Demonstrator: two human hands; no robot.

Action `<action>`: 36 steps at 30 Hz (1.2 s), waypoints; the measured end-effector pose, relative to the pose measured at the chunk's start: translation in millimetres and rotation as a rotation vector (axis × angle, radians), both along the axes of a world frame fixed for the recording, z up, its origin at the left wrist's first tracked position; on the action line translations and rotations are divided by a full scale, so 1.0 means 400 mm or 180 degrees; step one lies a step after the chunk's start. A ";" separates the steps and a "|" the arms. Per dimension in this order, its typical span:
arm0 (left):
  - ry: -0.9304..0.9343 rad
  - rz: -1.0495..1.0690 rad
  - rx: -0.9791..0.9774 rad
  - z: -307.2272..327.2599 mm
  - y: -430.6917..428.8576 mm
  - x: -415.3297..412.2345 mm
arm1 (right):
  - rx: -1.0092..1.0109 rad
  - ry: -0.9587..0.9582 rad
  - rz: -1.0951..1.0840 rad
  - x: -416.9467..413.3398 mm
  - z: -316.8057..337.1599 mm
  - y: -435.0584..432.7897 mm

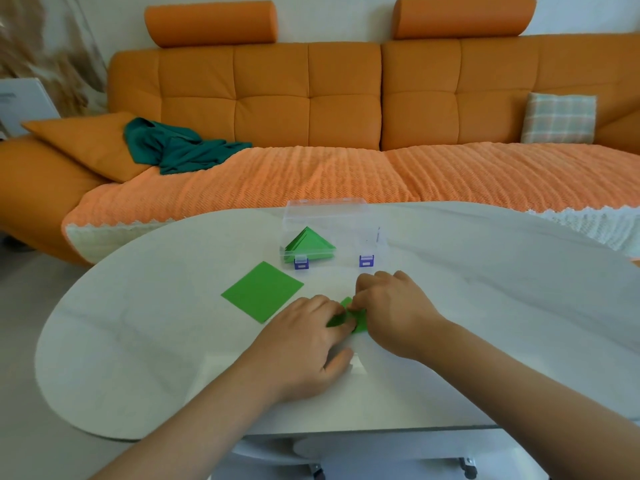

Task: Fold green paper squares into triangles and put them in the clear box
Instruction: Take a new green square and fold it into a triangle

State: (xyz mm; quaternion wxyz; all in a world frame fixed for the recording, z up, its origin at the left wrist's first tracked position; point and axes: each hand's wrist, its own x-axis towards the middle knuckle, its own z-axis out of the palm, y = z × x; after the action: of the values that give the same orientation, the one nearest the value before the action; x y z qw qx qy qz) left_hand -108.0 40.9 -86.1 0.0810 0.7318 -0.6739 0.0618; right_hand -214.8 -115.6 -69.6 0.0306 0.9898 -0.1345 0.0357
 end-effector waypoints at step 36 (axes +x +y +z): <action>0.0593 0.0298 0.0054 -0.023 0.047 -0.062 | 0.0035 -0.0600 0.0273 -0.121 -0.042 0.046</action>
State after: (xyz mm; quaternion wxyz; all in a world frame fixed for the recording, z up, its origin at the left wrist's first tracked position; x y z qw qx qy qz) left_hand -132.7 59.5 -95.2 0.1342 0.7657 -0.6290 -0.0084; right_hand -263.1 -97.1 -86.5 0.0109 0.9871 -0.0944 0.1292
